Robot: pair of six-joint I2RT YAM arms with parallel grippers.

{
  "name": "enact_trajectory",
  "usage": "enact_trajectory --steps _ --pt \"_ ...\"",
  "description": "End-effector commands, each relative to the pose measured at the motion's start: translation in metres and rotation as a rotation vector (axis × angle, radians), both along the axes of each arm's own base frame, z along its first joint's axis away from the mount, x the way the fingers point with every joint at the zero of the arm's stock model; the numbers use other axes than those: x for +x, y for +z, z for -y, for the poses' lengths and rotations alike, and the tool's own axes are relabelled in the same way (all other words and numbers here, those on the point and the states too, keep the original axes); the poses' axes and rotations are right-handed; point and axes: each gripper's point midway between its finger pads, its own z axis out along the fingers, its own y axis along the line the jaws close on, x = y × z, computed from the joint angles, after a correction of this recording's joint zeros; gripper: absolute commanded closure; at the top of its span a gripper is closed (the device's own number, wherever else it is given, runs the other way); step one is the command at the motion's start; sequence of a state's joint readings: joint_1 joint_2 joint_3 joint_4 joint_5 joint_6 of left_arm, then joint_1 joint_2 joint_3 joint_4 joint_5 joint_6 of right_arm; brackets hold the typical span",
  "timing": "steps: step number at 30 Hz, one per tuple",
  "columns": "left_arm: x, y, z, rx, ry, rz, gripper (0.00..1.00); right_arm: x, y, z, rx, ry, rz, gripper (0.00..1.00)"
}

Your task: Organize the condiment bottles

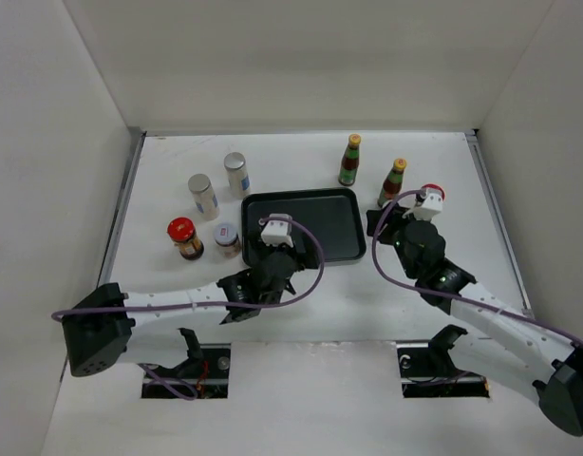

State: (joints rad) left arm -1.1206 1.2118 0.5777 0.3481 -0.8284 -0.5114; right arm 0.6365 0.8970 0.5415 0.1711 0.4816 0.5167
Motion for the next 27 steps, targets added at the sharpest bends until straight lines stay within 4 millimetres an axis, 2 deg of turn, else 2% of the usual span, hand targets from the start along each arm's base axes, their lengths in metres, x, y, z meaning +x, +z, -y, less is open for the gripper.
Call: enact_trajectory --steps 1,5,11,13,18,20,23,24,25,27 --pt "-0.014 0.008 0.007 -0.092 -0.050 -0.003 0.00 -0.007 -0.005 0.004 -0.009 -0.015 -0.058 0.39" --pt "-0.020 0.019 0.001 -0.117 -0.062 0.014 0.00 -0.006 -0.001 0.003 -0.016 -0.020 -0.085 0.48" --pt "-0.012 0.043 -0.035 -0.188 0.011 0.073 0.00 0.005 0.016 -0.004 -0.073 -0.018 -0.104 0.83" --pt "-0.008 0.049 -0.047 -0.203 0.037 0.088 0.00 0.008 0.025 -0.004 -0.086 -0.026 -0.092 0.88" --pt "-0.006 0.084 -0.078 -0.276 0.093 0.162 0.00 0.025 0.051 -0.010 -0.110 -0.026 -0.058 0.88" --pt "-0.007 0.097 -0.090 -0.307 0.108 0.187 0.00 0.039 0.057 -0.009 -0.127 -0.039 -0.054 0.86" --pt "-0.002 0.102 -0.104 -0.292 0.154 0.195 0.00 0.070 0.056 -0.012 -0.170 -0.042 -0.069 0.81" --pt "0.000 0.101 -0.108 -0.282 0.169 0.195 0.06 0.081 0.057 -0.014 -0.184 -0.039 -0.065 0.77" --pt "0.004 0.099 -0.114 -0.270 0.198 0.197 0.31 0.092 0.059 -0.016 -0.199 -0.038 -0.059 0.70" --pt "0.009 0.095 -0.126 -0.251 0.246 0.197 0.59 0.111 0.065 -0.017 -0.229 -0.043 -0.031 0.54"
